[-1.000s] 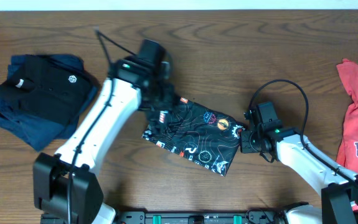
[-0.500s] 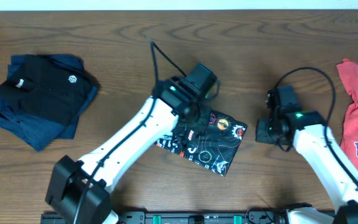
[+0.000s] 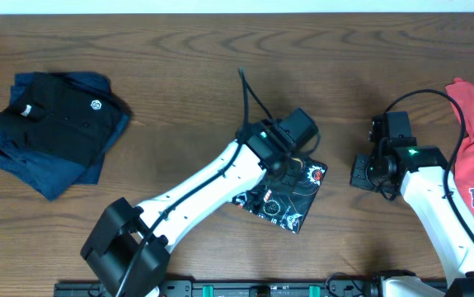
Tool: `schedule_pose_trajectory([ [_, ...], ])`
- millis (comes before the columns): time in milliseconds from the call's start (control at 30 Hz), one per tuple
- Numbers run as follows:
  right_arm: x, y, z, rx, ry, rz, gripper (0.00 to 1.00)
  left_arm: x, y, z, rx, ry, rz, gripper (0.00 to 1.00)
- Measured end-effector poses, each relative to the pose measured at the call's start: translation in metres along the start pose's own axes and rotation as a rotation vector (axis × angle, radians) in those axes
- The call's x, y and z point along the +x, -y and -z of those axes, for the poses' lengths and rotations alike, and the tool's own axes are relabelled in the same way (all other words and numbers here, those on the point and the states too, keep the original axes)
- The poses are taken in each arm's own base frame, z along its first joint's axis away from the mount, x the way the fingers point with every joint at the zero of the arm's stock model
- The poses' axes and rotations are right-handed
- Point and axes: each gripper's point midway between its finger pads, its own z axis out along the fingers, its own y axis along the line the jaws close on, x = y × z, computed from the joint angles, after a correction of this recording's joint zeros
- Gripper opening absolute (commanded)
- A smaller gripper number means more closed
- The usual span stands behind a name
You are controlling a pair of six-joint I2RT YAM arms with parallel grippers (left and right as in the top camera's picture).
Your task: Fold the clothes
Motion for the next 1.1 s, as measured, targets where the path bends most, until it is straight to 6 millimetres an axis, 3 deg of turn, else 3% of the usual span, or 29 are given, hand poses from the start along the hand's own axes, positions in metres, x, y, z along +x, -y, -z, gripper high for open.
schedule_pose_trajectory([
  [367, 0.002, 0.001, 0.000, 0.004, -0.010, 0.000, 0.01, -0.004, 0.008, -0.001, 0.015, 0.022, 0.003, 0.07],
  [633, 0.002, 0.001, 0.000, 0.004, -0.010, -0.002, 0.01, -0.007, 0.019, -0.001, 0.036, 0.048, -0.012, 0.34],
  [800, 0.002, 0.001, 0.000, 0.003, -0.008, -0.002, 0.01, -0.005, 0.021, -0.002, 0.036, 0.044, -0.049, 0.35],
  [967, -0.004, -0.010, 0.000, -0.053, 0.013, 0.037, 0.01, -0.006, -0.006, 0.009, -0.035, 0.050, -0.035, 0.35],
  [1100, -0.009, -0.042, 0.005, -0.228, 0.035, 0.162, 0.04, -0.018, -0.052, 0.044, -0.109, 0.127, 0.063, 0.35],
])
